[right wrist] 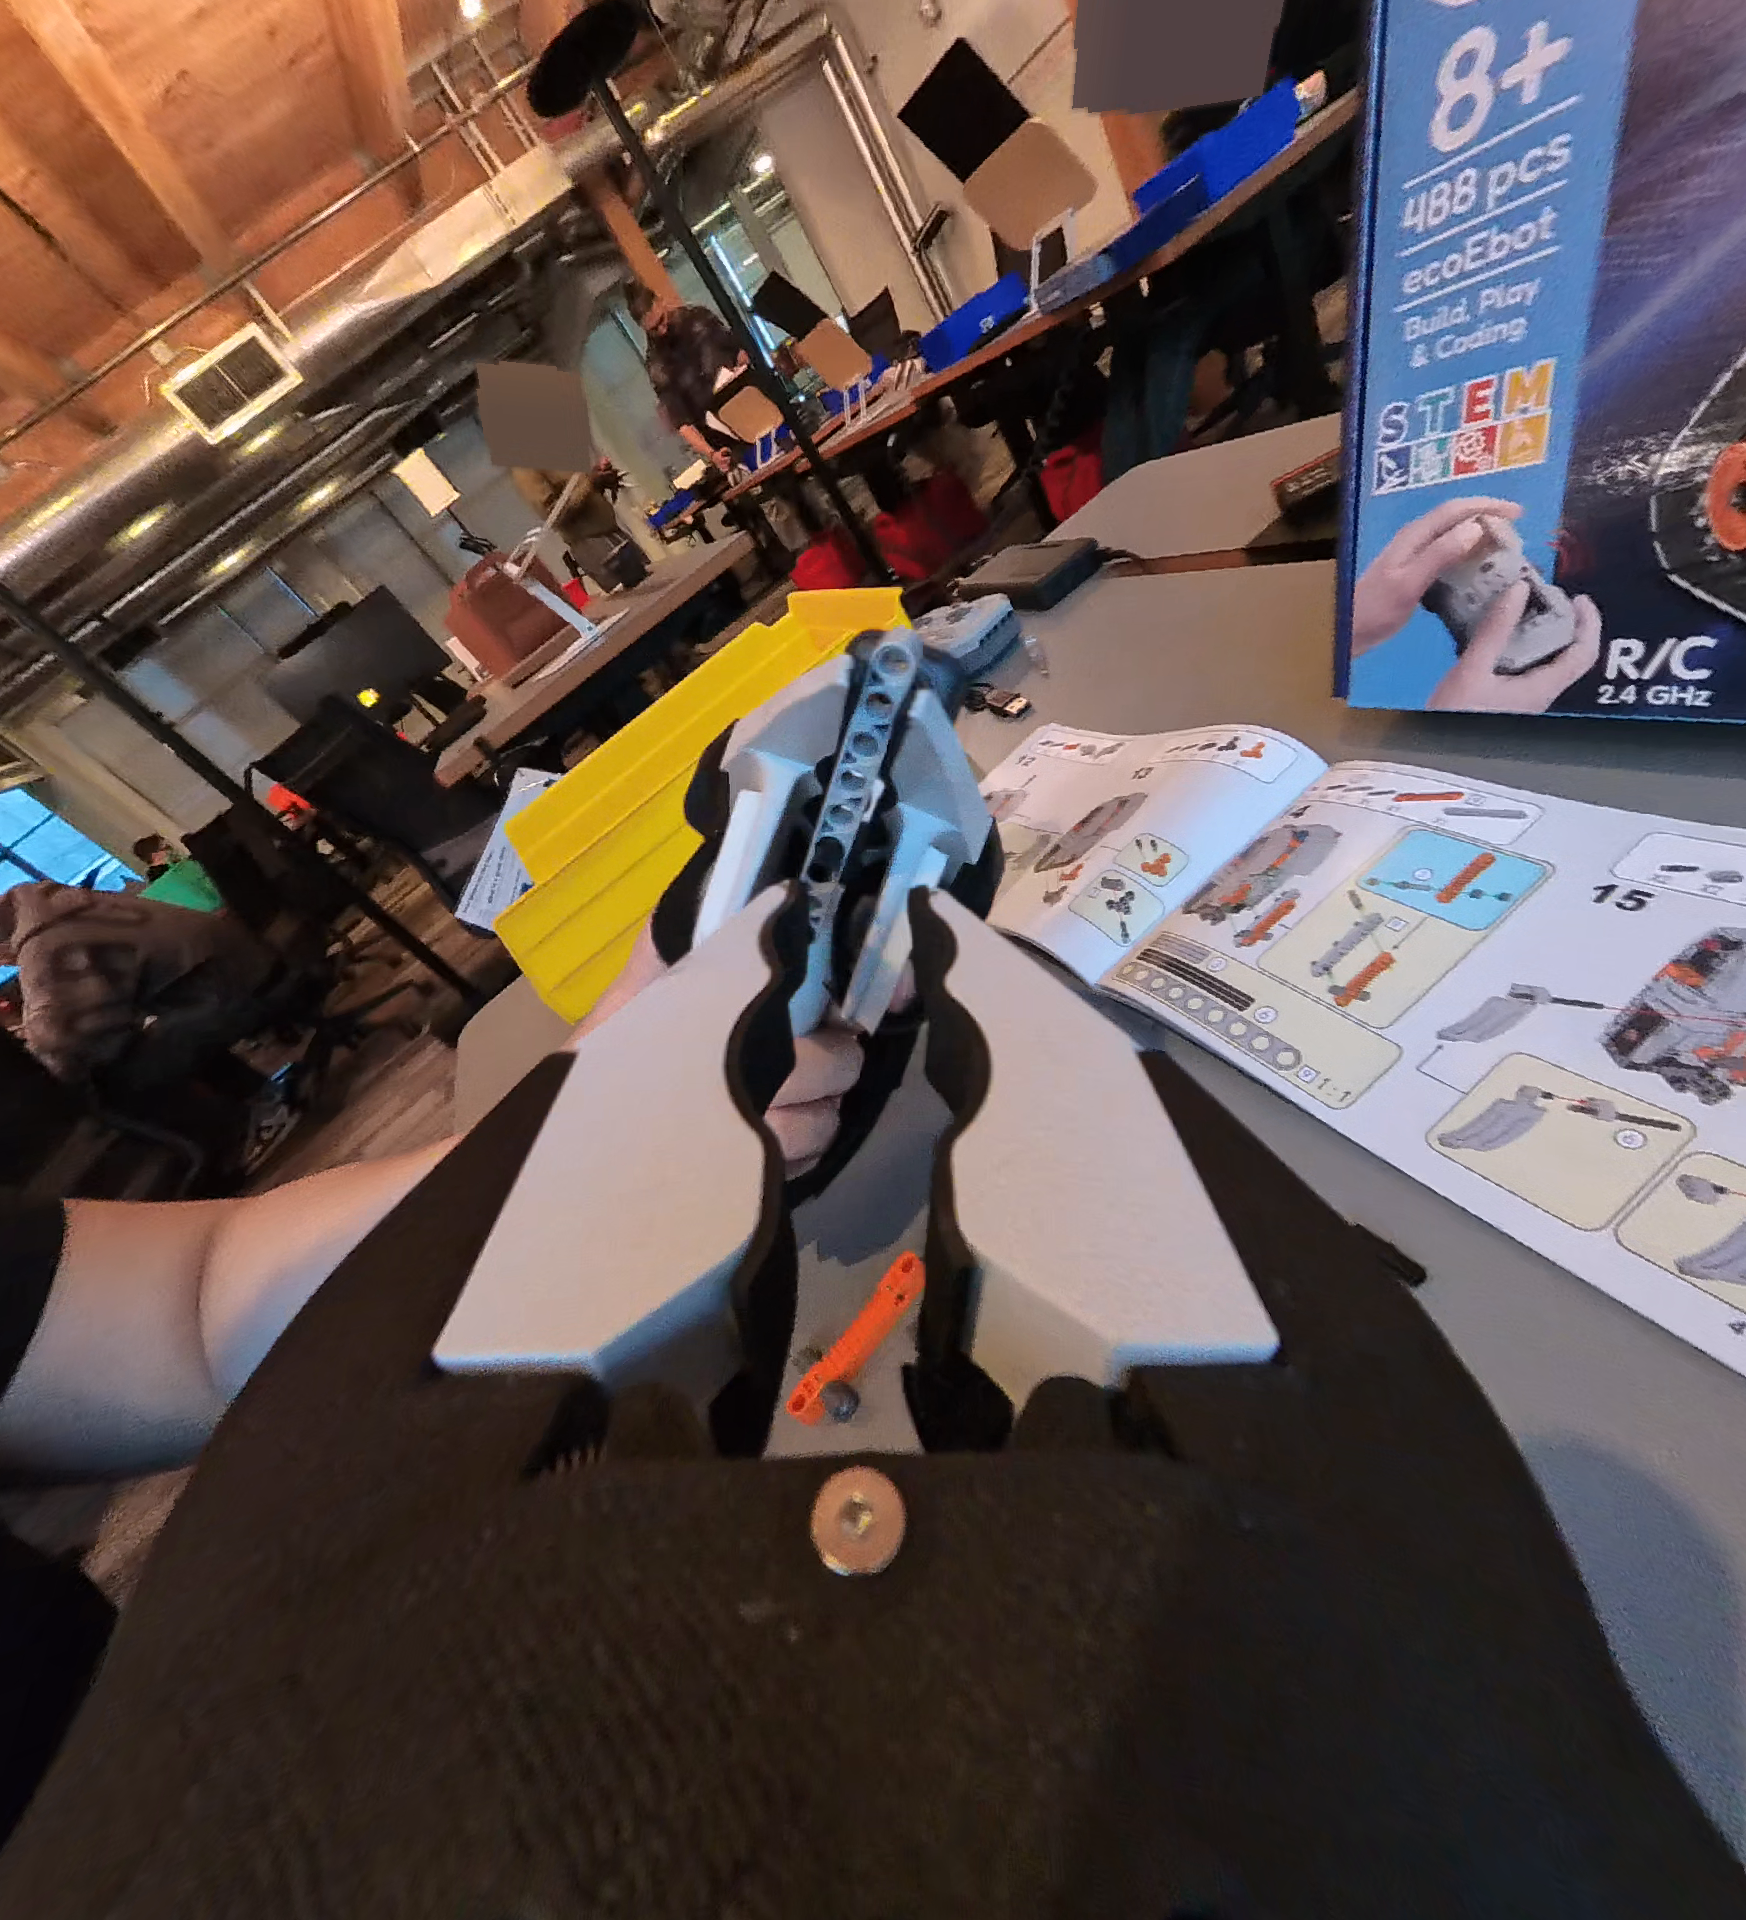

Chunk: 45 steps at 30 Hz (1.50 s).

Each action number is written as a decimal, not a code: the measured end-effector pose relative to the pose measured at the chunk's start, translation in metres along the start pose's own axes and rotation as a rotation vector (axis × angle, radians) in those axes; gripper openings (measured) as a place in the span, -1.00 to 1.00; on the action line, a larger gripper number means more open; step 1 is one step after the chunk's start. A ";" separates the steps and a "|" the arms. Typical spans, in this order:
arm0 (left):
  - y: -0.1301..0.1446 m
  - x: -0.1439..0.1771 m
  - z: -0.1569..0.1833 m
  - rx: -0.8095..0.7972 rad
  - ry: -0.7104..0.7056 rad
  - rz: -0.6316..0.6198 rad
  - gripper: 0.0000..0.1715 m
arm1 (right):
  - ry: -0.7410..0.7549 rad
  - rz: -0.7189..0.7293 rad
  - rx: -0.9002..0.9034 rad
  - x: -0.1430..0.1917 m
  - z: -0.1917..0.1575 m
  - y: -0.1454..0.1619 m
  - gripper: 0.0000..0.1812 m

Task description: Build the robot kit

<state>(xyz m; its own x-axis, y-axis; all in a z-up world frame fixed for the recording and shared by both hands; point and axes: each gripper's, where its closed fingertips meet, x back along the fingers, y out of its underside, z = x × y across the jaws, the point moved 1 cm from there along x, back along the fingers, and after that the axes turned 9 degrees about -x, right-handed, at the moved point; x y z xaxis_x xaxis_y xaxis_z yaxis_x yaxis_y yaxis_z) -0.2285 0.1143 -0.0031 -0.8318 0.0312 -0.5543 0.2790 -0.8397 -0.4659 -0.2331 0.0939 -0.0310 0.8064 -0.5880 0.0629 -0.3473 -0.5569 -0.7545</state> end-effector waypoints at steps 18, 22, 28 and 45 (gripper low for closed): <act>0.009 -0.009 -0.012 -0.103 -0.063 -0.039 -0.96 | 0.015 0.071 -0.025 -0.007 0.007 -0.007 -0.94; 0.014 -0.009 -0.008 -0.032 -0.002 -0.114 -0.86 | -0.061 0.011 -0.062 0.000 0.005 -0.004 -0.95; 0.016 0.008 -0.012 -0.106 -0.105 -0.297 -0.74 | -0.108 -0.119 -0.076 0.021 0.007 -0.002 -0.95; 0.048 0.007 -0.008 -0.244 -0.078 -0.494 -0.89 | -0.141 -0.262 -0.069 0.021 0.004 0.018 -0.95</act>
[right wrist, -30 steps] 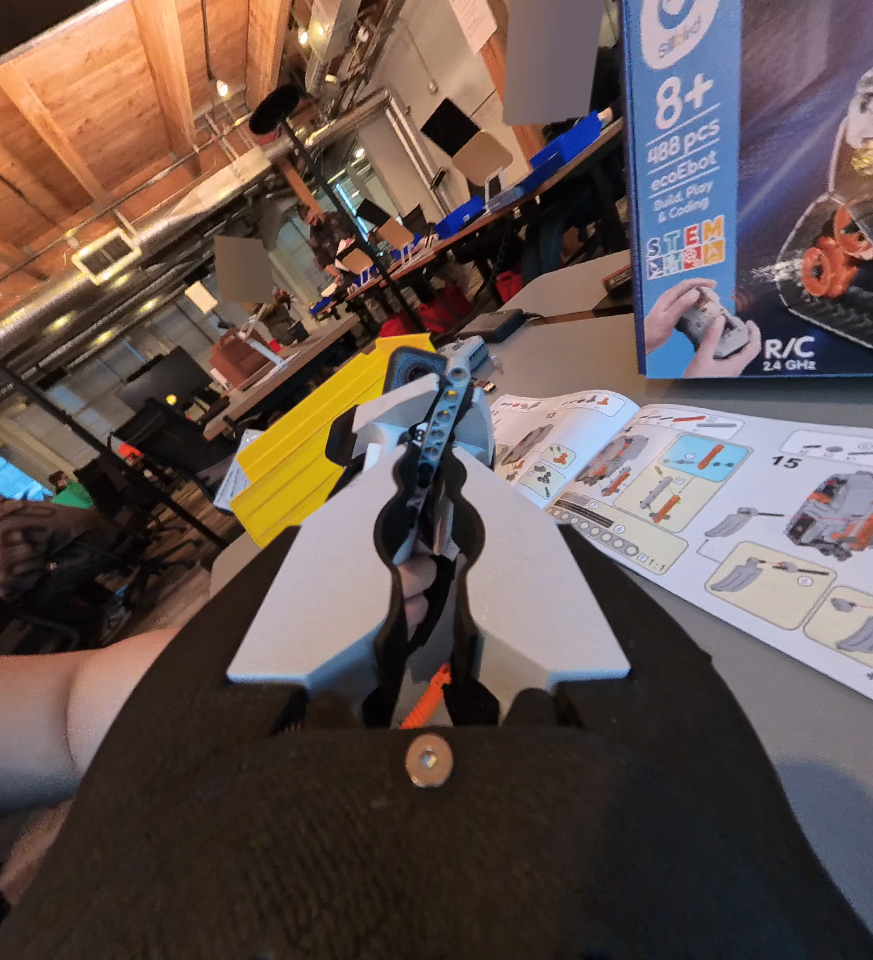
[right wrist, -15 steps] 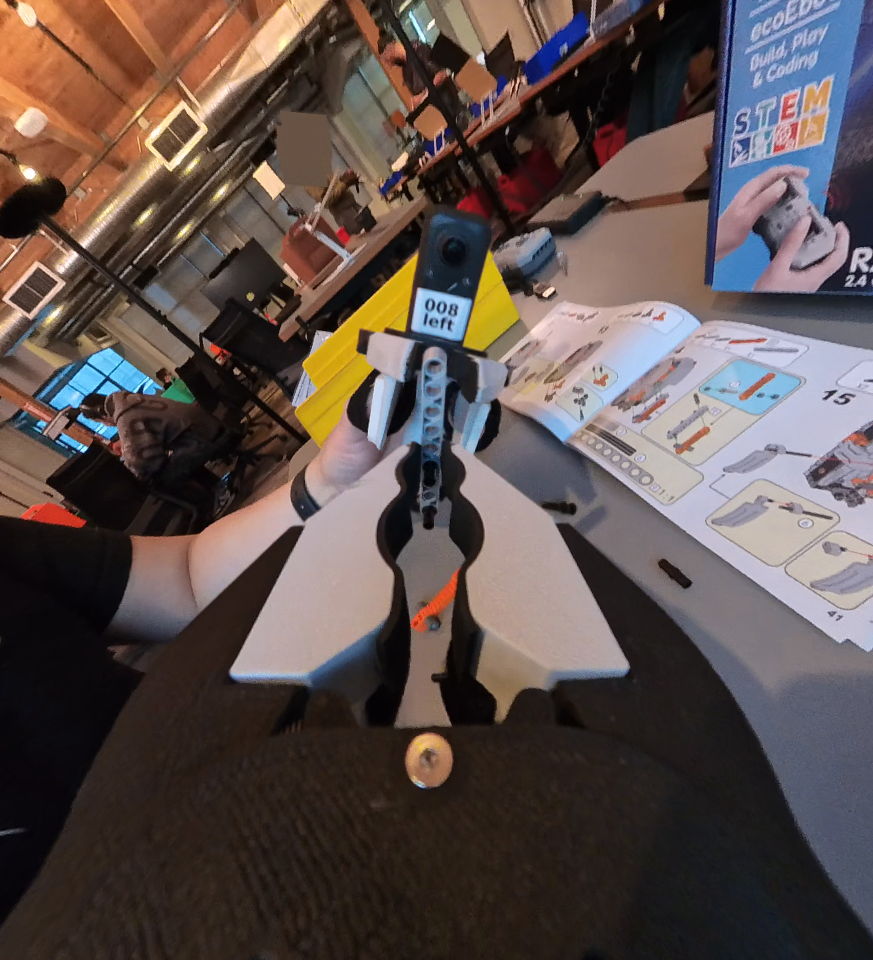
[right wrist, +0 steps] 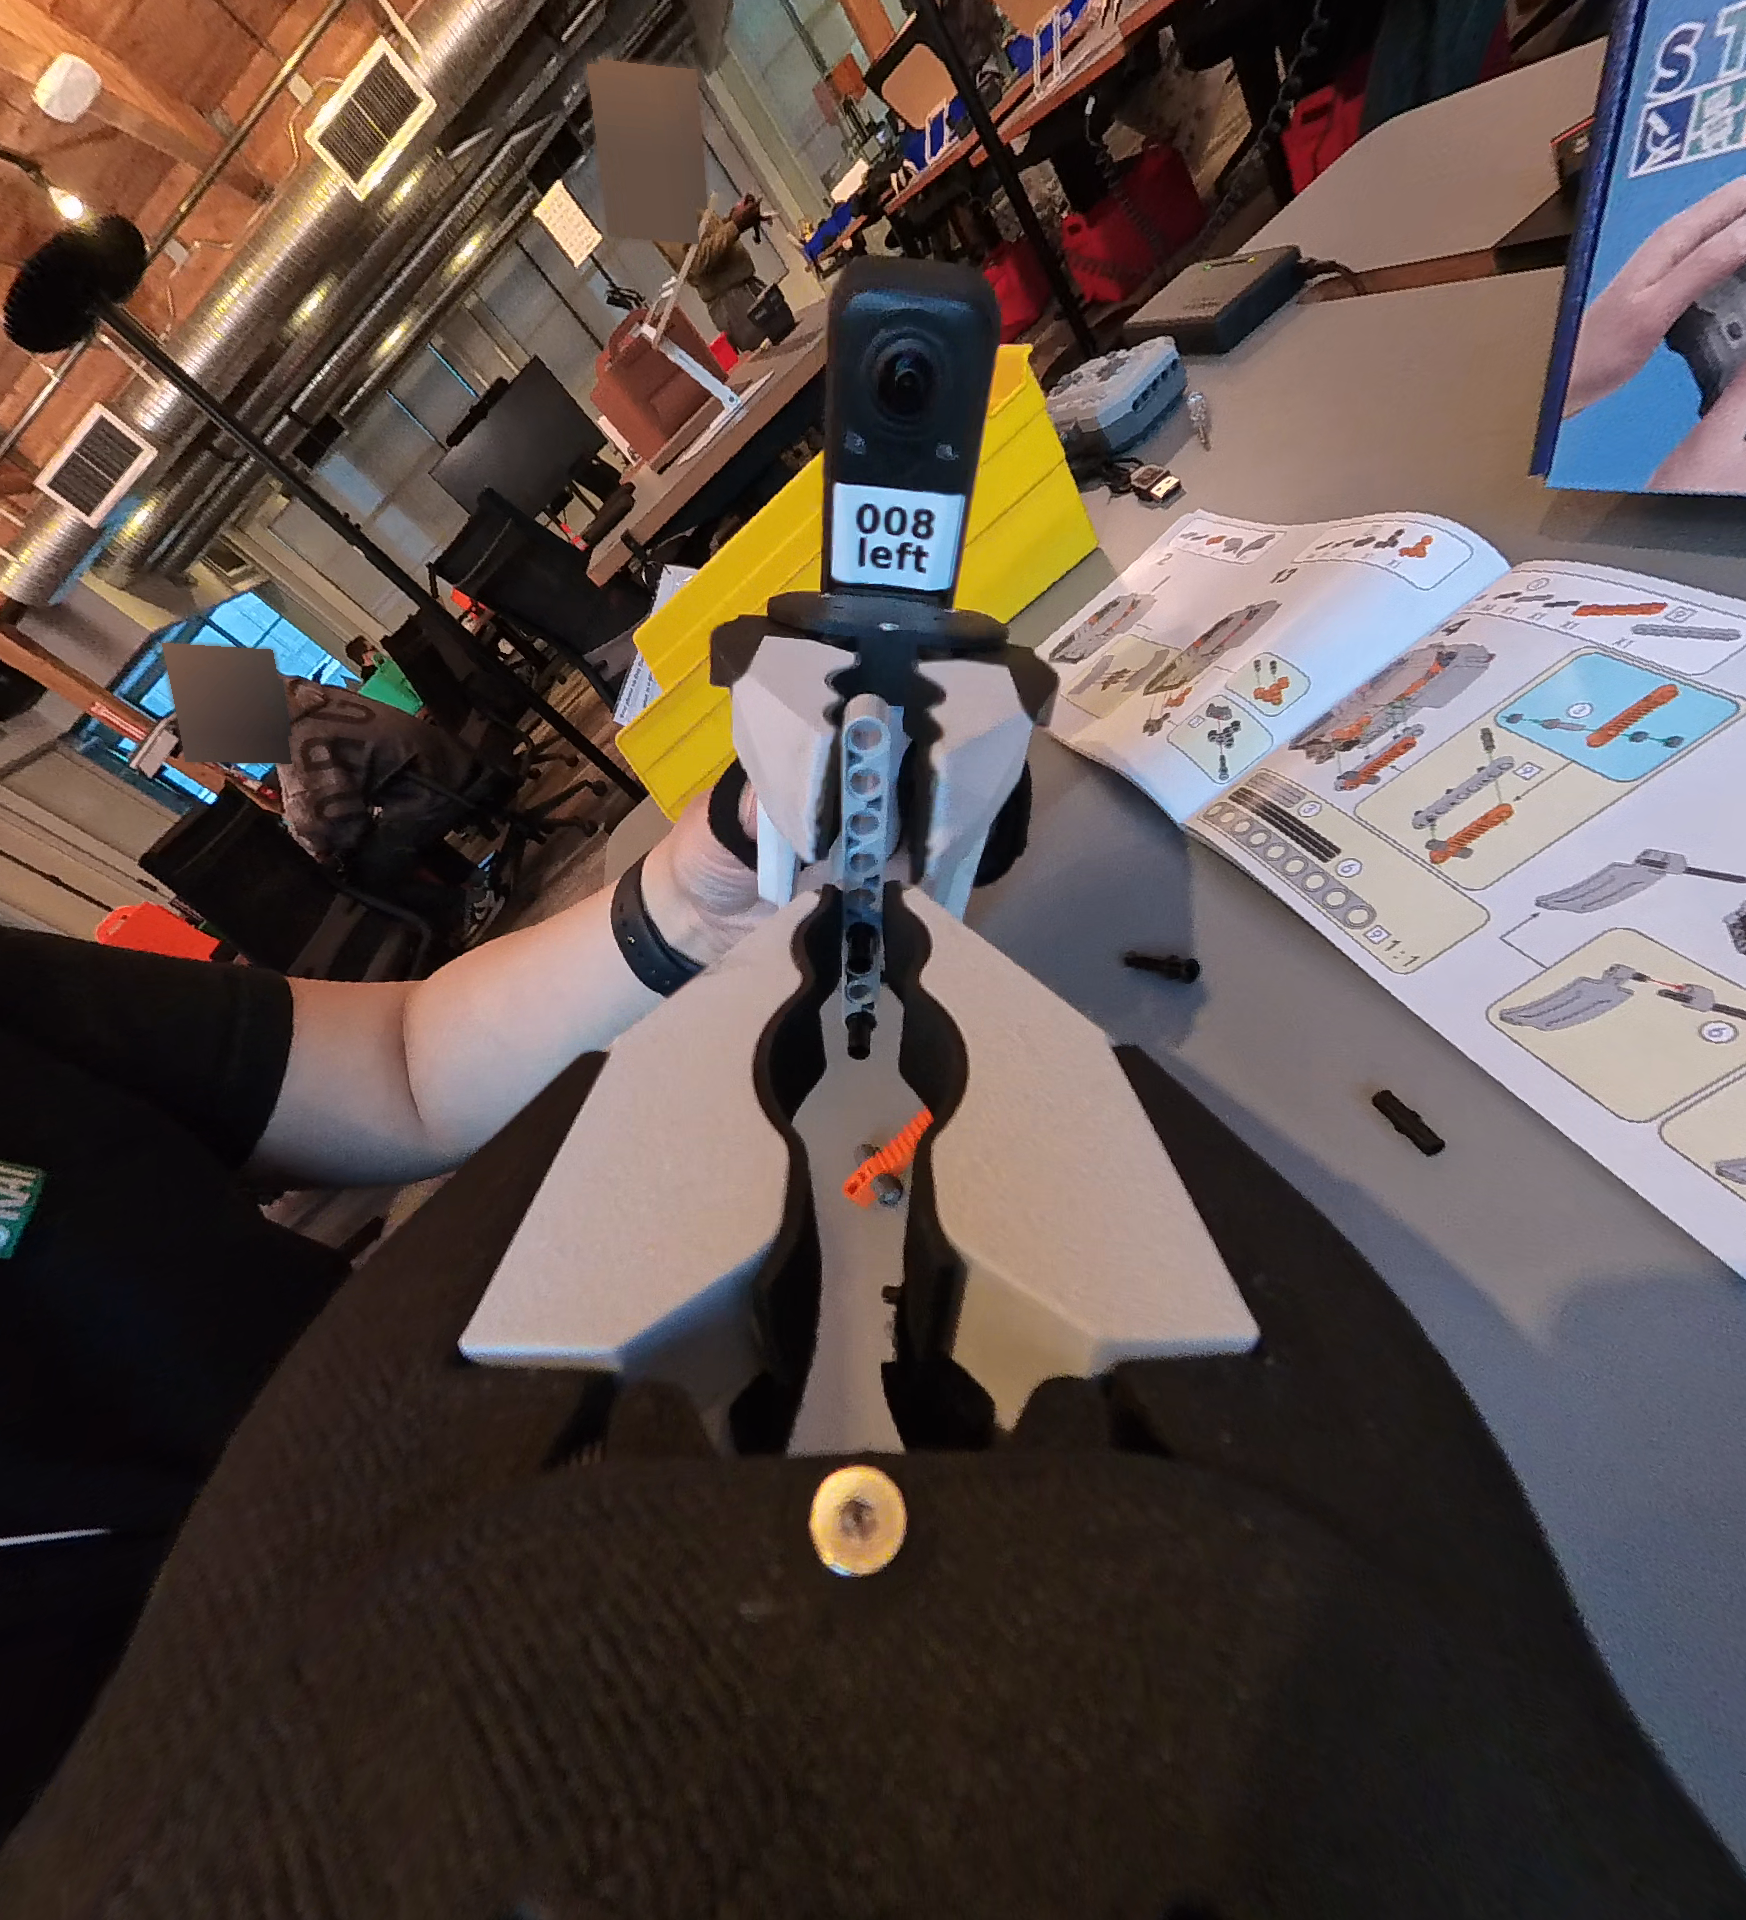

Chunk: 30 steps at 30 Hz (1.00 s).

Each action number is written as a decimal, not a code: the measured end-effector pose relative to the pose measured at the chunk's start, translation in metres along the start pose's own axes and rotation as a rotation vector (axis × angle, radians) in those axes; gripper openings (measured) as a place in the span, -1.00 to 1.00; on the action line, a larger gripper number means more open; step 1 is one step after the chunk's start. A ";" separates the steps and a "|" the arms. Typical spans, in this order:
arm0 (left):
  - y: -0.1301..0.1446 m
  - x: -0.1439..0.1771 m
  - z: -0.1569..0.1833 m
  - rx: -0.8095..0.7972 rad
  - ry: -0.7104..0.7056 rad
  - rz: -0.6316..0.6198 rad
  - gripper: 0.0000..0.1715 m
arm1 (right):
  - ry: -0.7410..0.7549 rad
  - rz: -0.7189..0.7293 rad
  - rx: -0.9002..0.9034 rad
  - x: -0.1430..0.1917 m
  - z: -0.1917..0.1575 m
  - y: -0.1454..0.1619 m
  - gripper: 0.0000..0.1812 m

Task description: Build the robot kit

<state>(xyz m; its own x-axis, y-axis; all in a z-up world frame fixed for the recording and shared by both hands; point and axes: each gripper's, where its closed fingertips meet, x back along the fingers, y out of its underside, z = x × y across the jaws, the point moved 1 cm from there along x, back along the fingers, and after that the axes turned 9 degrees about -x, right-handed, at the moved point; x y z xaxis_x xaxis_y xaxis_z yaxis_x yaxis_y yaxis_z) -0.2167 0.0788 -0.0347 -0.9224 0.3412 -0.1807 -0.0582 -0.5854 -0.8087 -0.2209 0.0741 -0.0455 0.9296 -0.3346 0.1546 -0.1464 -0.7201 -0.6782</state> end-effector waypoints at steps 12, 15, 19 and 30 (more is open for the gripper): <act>-0.064 0.044 0.031 -0.539 -0.277 0.230 -0.47 | 0.012 0.040 0.047 0.013 -0.002 -0.009 -0.95; -0.067 0.046 0.042 -0.772 -0.409 0.351 -0.31 | 0.038 0.026 0.055 0.012 0.003 -0.007 -0.95; -0.035 0.023 0.036 -0.566 -0.228 0.156 -0.91 | 0.067 -0.005 0.073 0.008 0.006 -0.001 -0.95; -0.002 0.010 0.005 -0.181 -0.156 0.007 -0.81 | 0.020 -0.035 0.059 0.004 0.001 0.004 -0.95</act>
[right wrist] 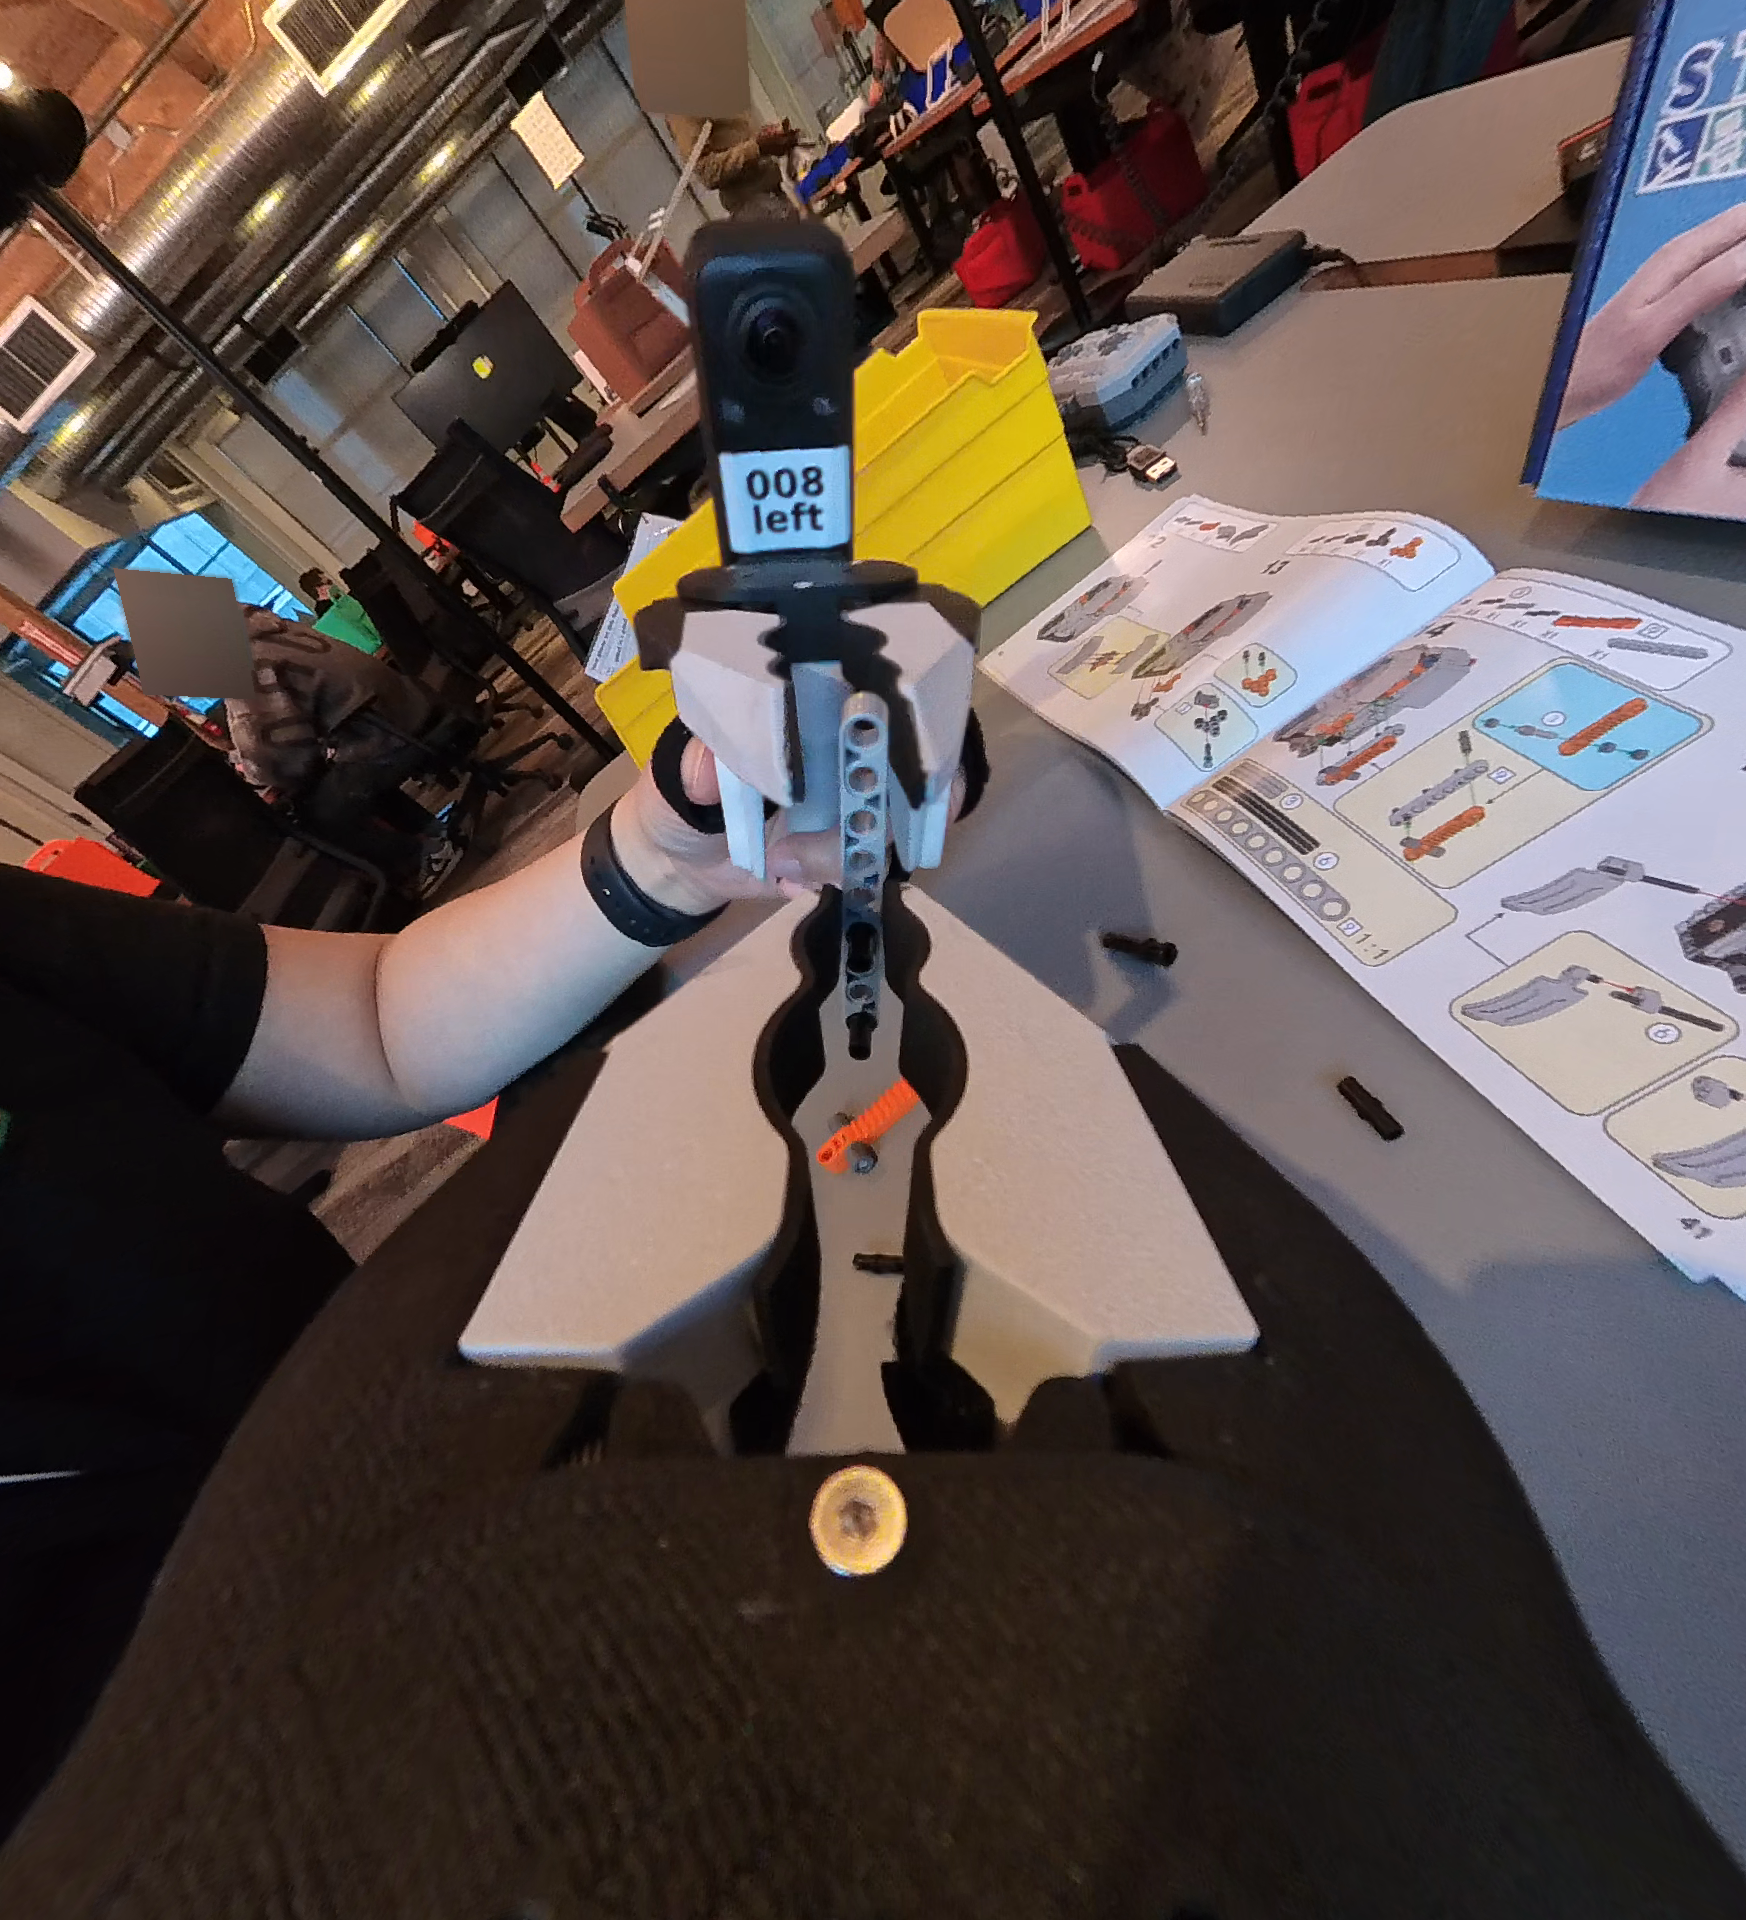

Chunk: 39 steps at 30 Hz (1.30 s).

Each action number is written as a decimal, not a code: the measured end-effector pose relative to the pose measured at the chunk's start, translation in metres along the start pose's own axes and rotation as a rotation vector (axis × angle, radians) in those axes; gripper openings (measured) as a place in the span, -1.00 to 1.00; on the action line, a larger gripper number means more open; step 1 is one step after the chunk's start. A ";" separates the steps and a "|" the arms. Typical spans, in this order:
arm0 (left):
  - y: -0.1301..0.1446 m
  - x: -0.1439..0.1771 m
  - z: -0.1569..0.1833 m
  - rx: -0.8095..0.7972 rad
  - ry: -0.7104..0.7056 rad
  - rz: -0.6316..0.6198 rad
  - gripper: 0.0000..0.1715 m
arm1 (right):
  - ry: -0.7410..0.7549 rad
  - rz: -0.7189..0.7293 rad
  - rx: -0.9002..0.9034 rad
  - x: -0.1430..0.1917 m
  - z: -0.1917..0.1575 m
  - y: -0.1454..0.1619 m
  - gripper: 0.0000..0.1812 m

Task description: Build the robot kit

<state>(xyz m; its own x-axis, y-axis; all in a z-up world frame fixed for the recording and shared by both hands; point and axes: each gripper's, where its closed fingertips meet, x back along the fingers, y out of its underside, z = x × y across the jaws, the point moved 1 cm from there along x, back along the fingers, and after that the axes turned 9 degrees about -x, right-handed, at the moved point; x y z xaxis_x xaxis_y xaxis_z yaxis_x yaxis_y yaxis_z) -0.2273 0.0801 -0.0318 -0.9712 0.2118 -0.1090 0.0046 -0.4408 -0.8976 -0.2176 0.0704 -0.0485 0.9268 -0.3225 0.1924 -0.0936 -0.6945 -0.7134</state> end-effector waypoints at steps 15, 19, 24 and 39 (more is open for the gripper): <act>0.008 -0.002 0.006 0.020 0.066 -0.045 -0.96 | -0.025 -0.054 0.008 -0.007 -0.005 0.009 -0.95; 0.009 -0.002 0.006 0.021 0.070 -0.054 -0.96 | -0.024 -0.063 0.011 -0.007 -0.005 0.010 -0.95; 0.010 -0.001 0.008 -0.023 0.066 -0.077 -0.96 | -0.027 -0.071 0.018 -0.008 -0.006 0.012 -0.95; -0.023 0.029 0.009 0.037 0.115 0.119 -0.97 | 0.019 -0.581 0.912 0.003 0.001 0.093 -0.70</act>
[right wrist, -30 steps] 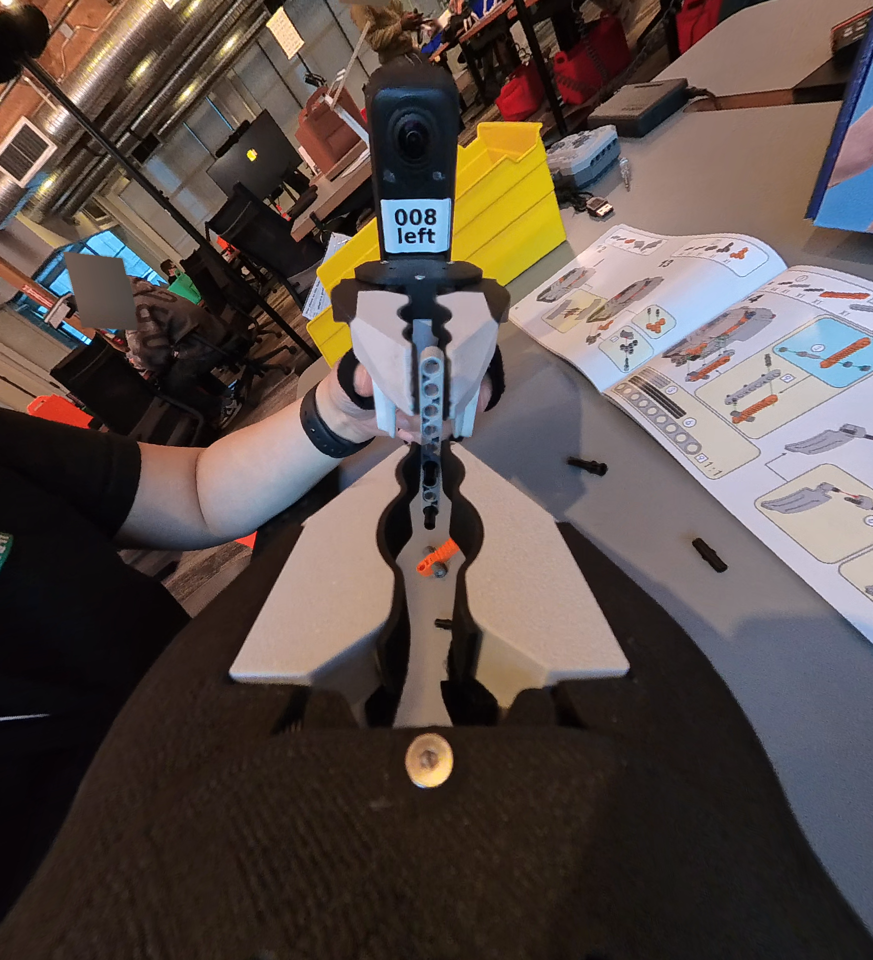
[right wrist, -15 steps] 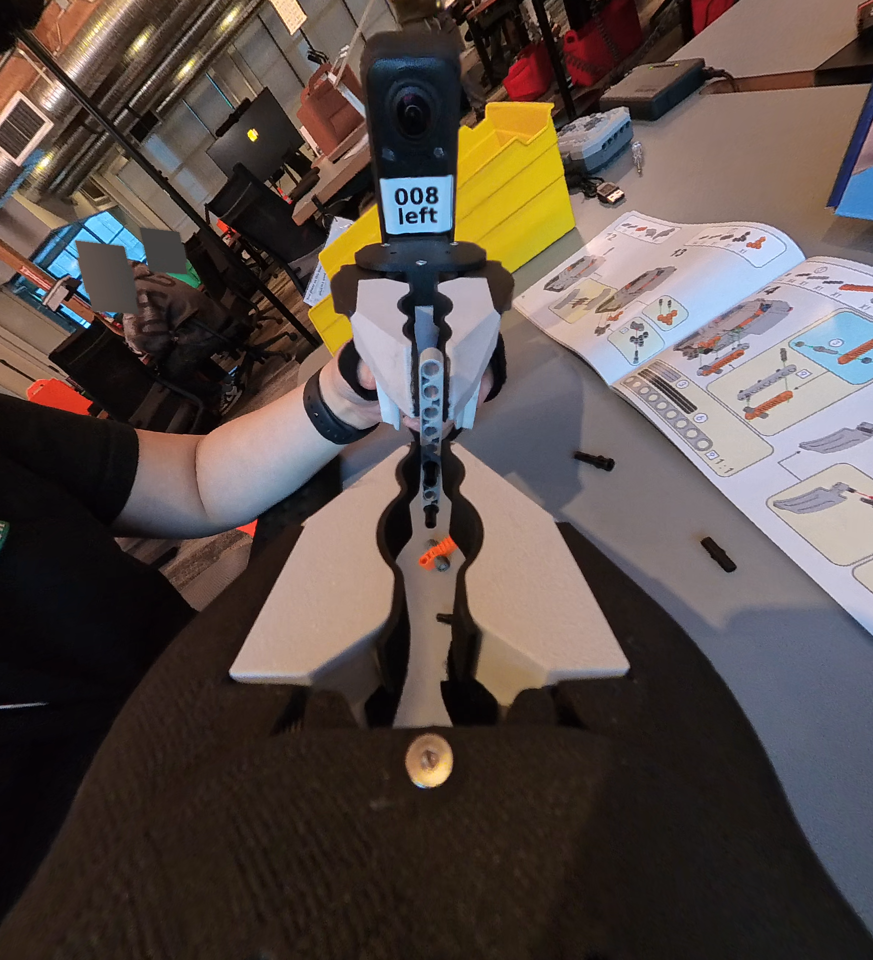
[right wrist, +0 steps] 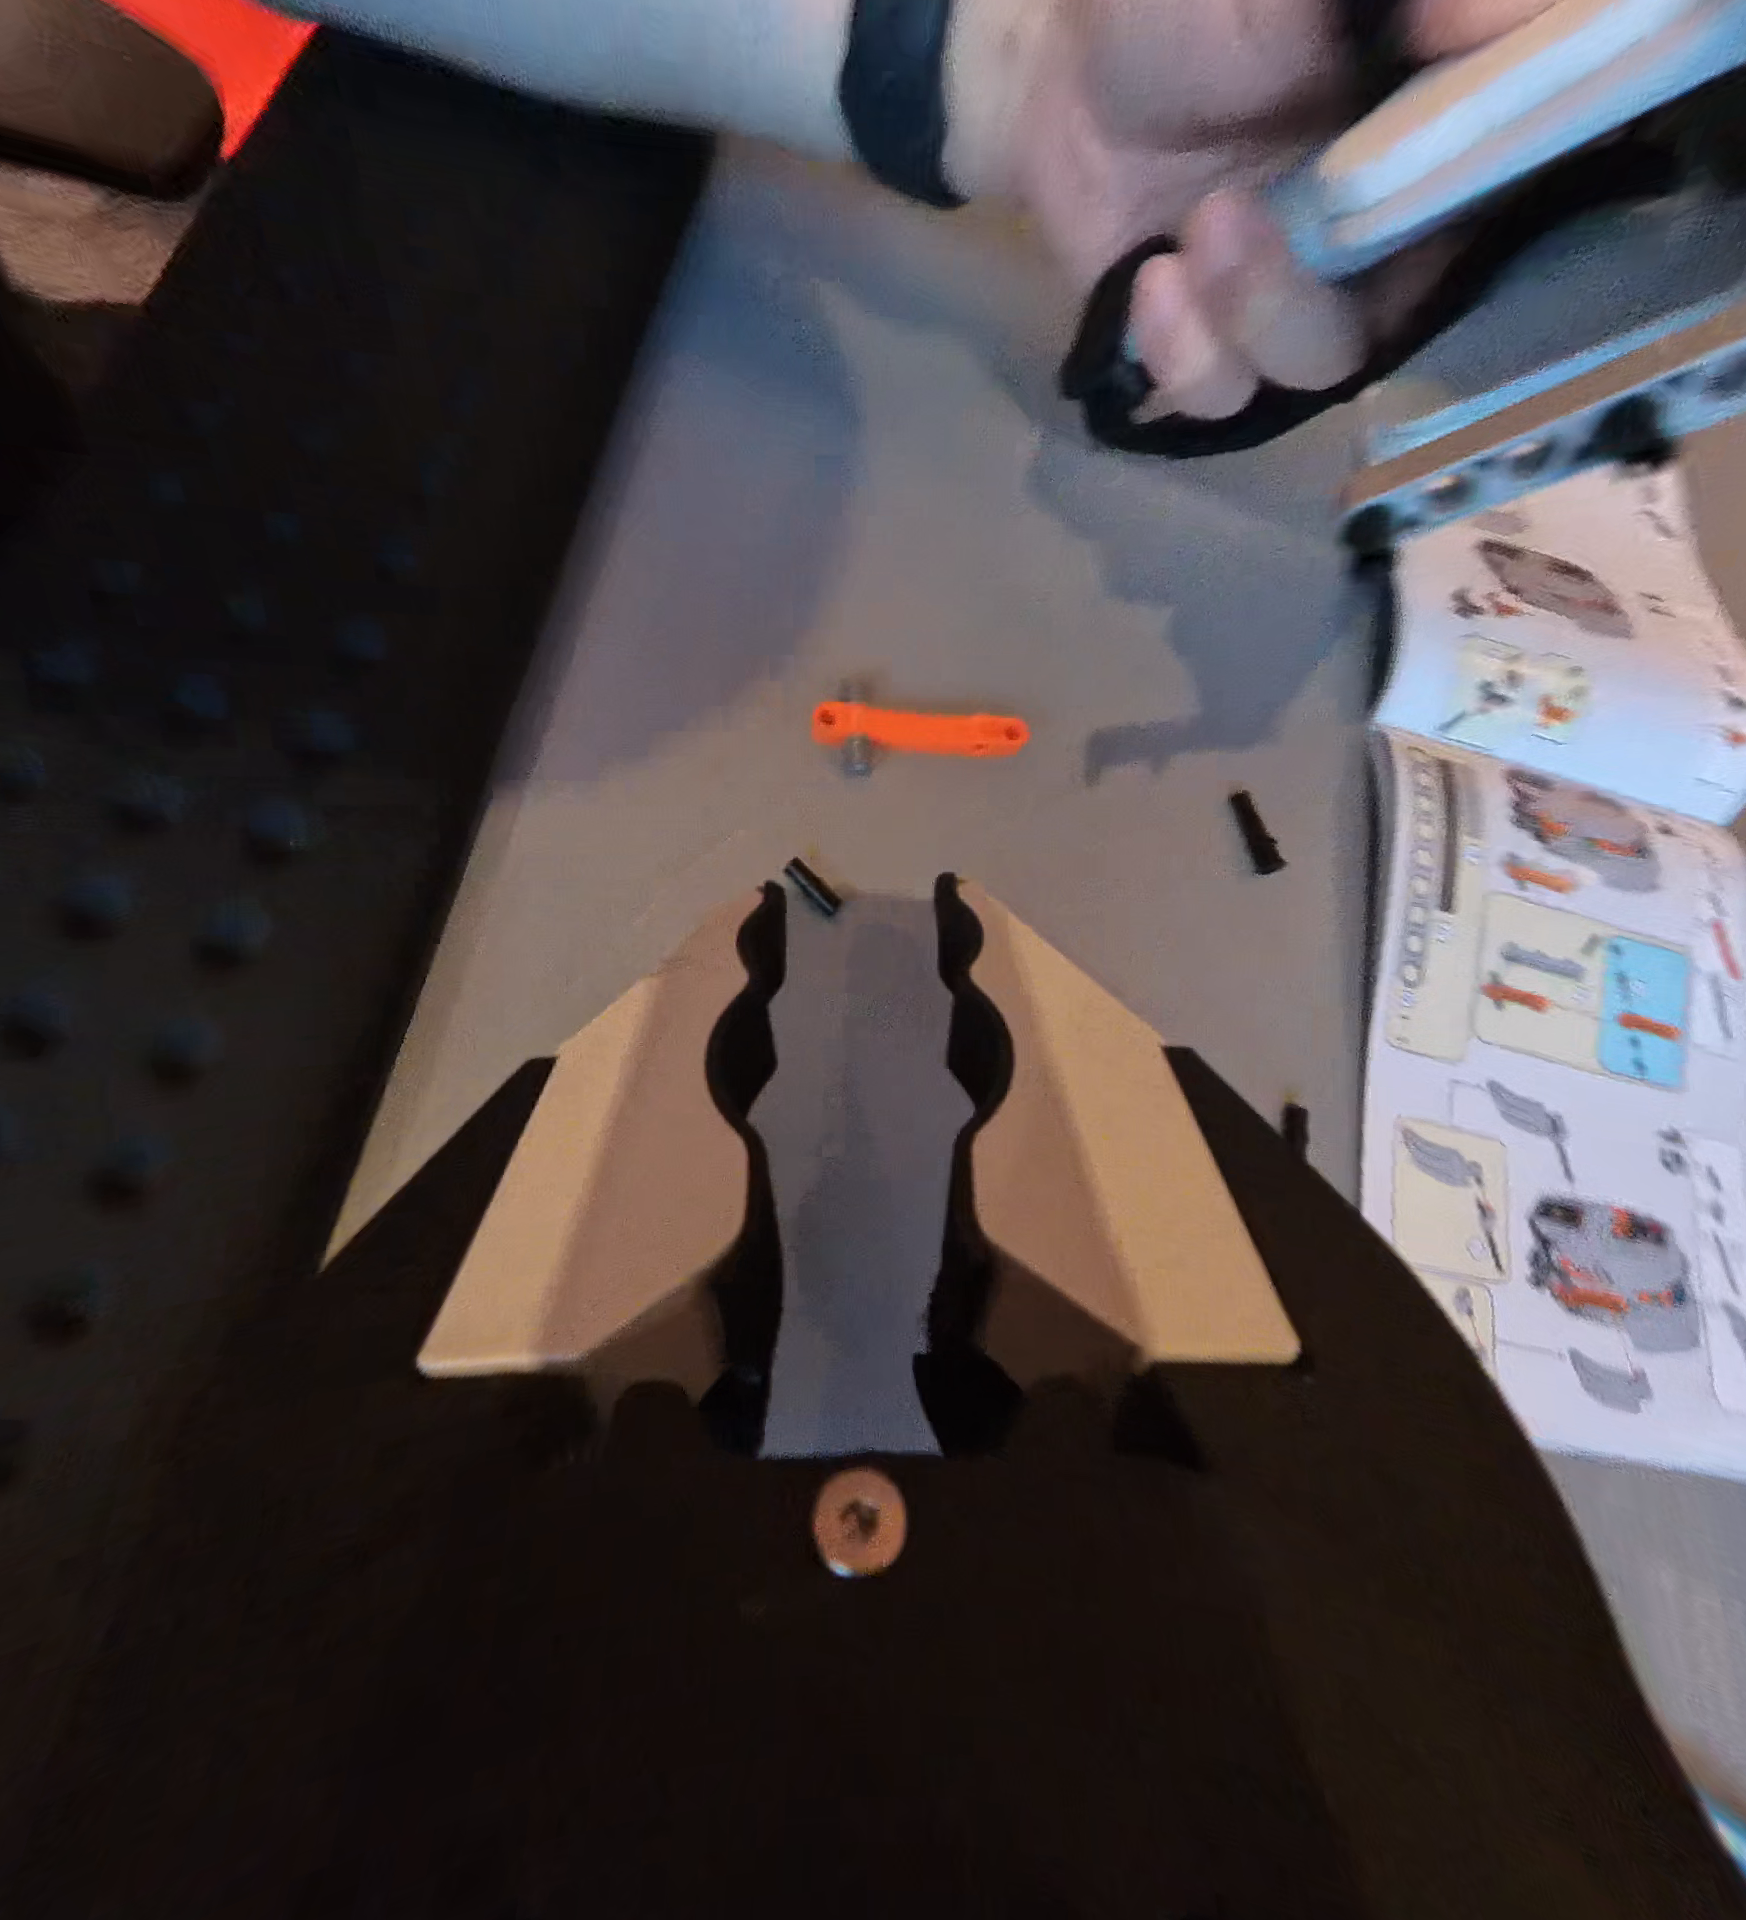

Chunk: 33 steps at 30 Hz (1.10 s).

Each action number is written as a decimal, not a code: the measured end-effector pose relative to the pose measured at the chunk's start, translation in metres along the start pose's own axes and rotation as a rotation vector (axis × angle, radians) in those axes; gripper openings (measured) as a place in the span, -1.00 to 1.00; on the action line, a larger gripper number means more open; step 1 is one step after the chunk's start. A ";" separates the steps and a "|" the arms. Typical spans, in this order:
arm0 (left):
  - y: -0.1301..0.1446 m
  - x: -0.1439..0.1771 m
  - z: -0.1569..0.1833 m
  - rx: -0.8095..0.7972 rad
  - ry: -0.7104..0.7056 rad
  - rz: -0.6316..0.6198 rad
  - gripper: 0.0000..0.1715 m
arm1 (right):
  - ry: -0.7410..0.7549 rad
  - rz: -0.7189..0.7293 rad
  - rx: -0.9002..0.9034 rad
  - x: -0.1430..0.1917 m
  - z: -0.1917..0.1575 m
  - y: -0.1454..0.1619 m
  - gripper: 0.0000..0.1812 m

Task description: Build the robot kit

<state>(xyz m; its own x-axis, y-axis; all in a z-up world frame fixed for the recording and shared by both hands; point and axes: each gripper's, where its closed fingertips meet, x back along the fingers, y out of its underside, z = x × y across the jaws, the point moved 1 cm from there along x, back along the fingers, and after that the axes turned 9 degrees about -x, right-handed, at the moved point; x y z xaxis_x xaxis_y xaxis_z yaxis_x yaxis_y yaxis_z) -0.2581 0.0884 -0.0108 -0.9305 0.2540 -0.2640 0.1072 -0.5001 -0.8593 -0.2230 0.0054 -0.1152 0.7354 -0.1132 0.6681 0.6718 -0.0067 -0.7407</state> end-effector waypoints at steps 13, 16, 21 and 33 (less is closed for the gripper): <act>0.006 -0.001 -0.003 0.048 0.027 -0.010 -0.97 | -0.283 -0.047 -0.040 -0.033 -0.007 0.023 -0.86; 0.006 0.000 -0.005 0.055 0.023 -0.009 -0.97 | -0.306 -0.034 -0.051 -0.034 -0.008 0.023 -0.89; 0.005 0.001 -0.005 0.059 0.027 -0.003 -0.97 | -0.324 -0.029 -0.044 -0.035 -0.009 0.022 -0.89; 0.008 0.000 -0.007 0.058 -0.005 -0.031 -0.97 | -0.066 -0.339 -0.117 0.006 -0.007 0.027 -0.98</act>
<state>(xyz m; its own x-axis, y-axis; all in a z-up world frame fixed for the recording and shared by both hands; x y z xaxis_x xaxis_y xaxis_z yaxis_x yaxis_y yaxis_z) -0.2547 0.0904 -0.0212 -0.9347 0.2666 -0.2352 0.0575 -0.5395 -0.8400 -0.2010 -0.0028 -0.1317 0.4793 -0.0205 0.8774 0.8667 -0.1464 -0.4768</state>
